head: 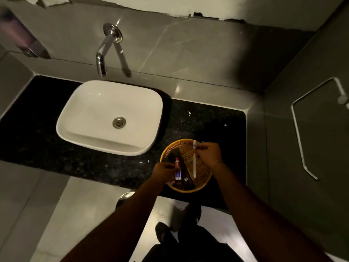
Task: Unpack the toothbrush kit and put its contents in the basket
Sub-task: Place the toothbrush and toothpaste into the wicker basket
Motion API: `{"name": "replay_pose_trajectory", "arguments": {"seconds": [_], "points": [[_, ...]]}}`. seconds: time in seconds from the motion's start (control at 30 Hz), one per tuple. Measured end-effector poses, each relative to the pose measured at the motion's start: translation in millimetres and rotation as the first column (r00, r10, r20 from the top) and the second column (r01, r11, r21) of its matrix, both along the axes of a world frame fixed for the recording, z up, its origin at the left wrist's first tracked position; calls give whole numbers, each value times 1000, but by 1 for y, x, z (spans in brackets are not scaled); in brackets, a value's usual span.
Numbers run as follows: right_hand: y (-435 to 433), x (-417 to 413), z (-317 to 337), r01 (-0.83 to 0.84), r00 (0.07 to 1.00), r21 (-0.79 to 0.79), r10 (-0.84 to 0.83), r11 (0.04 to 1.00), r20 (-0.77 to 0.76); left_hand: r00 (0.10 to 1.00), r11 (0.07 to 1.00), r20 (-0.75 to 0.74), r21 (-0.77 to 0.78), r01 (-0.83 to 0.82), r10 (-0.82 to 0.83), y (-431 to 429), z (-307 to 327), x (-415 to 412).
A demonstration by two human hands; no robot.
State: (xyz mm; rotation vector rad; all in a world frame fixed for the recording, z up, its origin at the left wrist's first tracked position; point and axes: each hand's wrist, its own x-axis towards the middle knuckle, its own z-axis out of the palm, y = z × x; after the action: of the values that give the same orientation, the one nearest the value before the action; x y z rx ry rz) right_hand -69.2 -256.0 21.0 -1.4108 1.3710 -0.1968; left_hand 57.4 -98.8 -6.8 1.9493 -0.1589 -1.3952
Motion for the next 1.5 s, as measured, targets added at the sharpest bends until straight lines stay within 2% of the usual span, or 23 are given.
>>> {"name": "replay_pose_trajectory", "arguments": {"seconds": [0.13, 0.27, 0.37, 0.5, 0.63, 0.73, 1.0, 1.23, 1.37, 1.5], "points": [[1, 6, -16, -87, 991, -91, 77, 992, -108, 1000, 1000, -19, 15, 24, -23, -27, -2, -6], [2, 12, -34, -173, 967, -103, 150, 979, -205, 1000, 1000, 12, 28, 9, -10, -46, -7, -14], [6, 12, -43, -153, 966, -143, 118, 978, -228, 1000, 999, 26, 48, 4, -5, -47, -14, -18], [12, 8, -48, -71, 986, -168, 43, 983, -163, 998, 998, 68, 63, 1, -5, -50, -23, -24], [15, 5, -50, -240, 935, -219, 164, 946, -316, 994, 999, 112, 33, 16, -19, -58, -28, -30], [14, 3, -55, -316, 896, -200, 222, 928, -383, 992, 999, 123, 24, 24, -27, -63, -30, -35], [23, -12, -62, -329, 917, -261, 241, 907, -319, 963, 991, 240, 79, 108, -124, -65, -36, -40], [24, -25, -67, -349, 901, -240, 254, 906, -351, 904, 979, 380, 123, 162, -197, -67, -37, -47], [23, -25, -69, -388, 879, -241, 279, 890, -386, 898, 977, 387, 110, 182, -211, -69, -37, -51], [23, -29, -69, -439, 850, -229, 318, 869, -421, 861, 972, 454, 141, 187, -231, -71, -34, -54]]}}
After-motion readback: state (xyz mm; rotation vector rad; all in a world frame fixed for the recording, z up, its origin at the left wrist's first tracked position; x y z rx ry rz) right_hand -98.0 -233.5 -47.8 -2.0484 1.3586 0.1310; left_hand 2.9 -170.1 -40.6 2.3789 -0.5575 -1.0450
